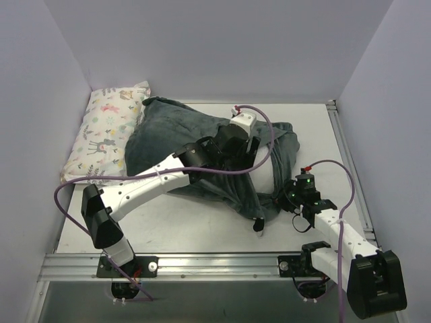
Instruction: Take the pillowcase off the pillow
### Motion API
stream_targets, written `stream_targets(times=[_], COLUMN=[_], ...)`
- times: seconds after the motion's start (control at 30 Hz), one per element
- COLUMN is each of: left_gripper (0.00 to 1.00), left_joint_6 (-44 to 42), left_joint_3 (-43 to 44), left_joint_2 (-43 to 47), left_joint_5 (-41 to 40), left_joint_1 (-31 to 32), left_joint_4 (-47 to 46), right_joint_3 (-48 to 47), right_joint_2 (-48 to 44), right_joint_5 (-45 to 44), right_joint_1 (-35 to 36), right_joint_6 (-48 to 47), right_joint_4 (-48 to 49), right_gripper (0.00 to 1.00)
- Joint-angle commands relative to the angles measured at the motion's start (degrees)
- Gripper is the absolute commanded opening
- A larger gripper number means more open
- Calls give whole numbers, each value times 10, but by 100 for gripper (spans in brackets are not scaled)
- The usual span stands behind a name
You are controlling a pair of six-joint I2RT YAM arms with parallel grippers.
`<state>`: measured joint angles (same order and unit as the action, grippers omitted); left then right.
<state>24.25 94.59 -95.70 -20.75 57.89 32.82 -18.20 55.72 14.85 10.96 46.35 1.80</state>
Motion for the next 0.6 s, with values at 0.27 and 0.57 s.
stream_targets(times=[0.27, 0.57], left_gripper=[92, 97], left_joint_6=[-34, -34], left_joint_3=[113, 113], left_joint_2=[-86, -195], left_joint_5=[-15, -58], left_joint_1=[83, 75], left_joint_4=[20, 12], right_joint_3=[-12, -10], right_joint_2=[-19, -36], right_joint_5=[-21, -18], right_joint_1=[4, 2], right_joint_6=[-6, -1], right_joint_4=[-42, -53], right_gripper=[0, 0])
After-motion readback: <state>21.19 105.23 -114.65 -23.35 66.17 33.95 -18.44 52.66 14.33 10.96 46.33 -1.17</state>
